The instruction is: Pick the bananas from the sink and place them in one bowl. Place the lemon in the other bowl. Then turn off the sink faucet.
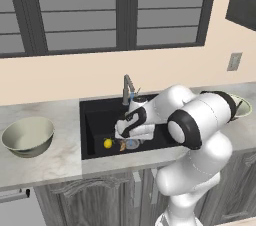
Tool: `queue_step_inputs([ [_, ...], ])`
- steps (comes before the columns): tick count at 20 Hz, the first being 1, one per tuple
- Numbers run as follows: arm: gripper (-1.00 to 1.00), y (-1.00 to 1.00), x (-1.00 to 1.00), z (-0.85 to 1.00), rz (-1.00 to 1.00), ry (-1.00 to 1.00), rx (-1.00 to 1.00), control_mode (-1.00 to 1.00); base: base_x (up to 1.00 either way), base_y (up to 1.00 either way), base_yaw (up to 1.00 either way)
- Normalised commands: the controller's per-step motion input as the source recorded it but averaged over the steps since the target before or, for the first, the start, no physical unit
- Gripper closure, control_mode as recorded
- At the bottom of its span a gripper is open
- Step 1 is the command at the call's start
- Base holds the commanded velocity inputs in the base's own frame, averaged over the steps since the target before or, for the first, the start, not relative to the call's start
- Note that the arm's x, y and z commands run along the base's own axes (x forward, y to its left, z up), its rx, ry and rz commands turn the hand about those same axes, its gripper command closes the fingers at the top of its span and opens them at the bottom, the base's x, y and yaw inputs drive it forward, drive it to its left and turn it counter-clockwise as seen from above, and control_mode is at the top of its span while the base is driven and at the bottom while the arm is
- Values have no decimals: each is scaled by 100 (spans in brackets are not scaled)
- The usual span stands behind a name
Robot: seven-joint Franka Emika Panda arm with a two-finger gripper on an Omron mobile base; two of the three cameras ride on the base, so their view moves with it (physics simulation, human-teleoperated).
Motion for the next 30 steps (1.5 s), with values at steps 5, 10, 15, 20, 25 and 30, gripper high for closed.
queue_step_inputs([
  [5,-100,10,26,-14,-5,-2,0,-100,0,0,0],
  [10,-100,6,24,-17,-6,-3,0,-100,0,0,0],
  [15,-100,0,15,-24,-7,-4,-1,-100,0,0,0],
  [20,-100,0,18,-29,-6,-1,0,-100,0,0,0],
  [25,-100,0,23,-20,-6,0,0,-100,0,0,0],
  [30,-100,5,41,-11,-5,0,0,-100,0,0,0],
])
